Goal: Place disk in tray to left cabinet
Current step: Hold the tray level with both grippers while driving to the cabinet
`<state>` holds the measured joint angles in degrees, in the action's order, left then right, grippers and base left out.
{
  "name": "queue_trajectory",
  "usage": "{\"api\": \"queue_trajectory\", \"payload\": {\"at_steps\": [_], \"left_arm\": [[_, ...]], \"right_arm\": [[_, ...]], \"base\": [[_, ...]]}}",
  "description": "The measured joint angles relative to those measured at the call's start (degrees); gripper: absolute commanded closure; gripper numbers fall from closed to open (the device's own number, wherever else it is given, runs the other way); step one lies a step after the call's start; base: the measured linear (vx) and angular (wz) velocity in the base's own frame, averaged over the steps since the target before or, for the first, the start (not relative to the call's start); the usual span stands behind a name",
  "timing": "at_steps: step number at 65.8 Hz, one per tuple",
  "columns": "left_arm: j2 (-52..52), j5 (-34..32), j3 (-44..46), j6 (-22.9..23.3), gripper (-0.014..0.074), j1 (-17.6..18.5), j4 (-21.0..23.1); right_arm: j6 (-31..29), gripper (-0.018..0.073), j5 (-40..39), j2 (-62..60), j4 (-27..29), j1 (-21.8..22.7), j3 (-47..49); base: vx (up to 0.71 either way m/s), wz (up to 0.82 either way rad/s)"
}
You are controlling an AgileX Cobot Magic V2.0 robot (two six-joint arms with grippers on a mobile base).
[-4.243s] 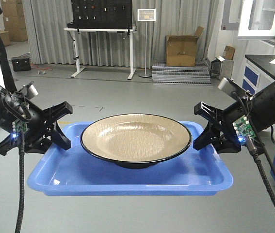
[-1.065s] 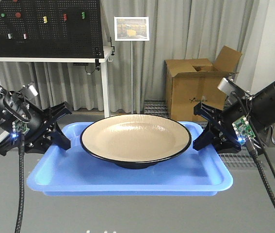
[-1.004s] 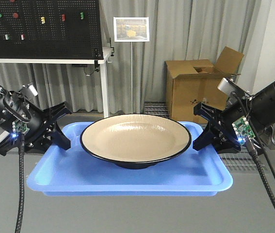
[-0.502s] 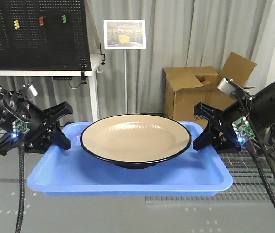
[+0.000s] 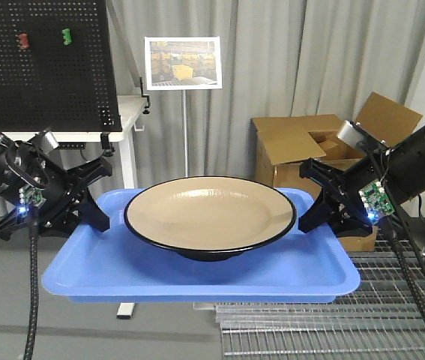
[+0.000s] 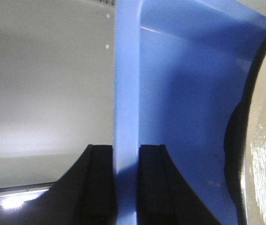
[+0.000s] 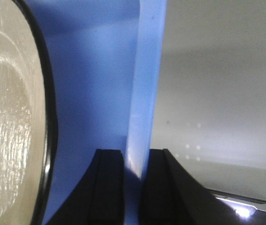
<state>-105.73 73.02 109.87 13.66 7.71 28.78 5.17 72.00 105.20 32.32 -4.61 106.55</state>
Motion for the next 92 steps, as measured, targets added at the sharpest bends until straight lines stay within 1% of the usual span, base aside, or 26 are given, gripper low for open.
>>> {"api": "queue_trajectory", "payload": {"at_steps": [53,72,92], "left_arm": [[0.0,0.0,0.0,0.0,0.0596,0.0,-0.1],[0.0,0.0,0.0,0.0,0.0596,0.0,-0.1],[0.0,0.0,0.0,0.0,0.0596,0.0,-0.1]], "right_arm": [[0.0,0.0564,-0.1,0.0,0.1,0.0,0.0],[0.0,0.0564,-0.2,0.0,0.2,0.0,0.0],[-0.2,0.0564,-0.3,0.0,0.2,0.0,0.0]], "base": [[0.40,-0.09],[0.29,-0.44],[0.21,-0.67]]}}
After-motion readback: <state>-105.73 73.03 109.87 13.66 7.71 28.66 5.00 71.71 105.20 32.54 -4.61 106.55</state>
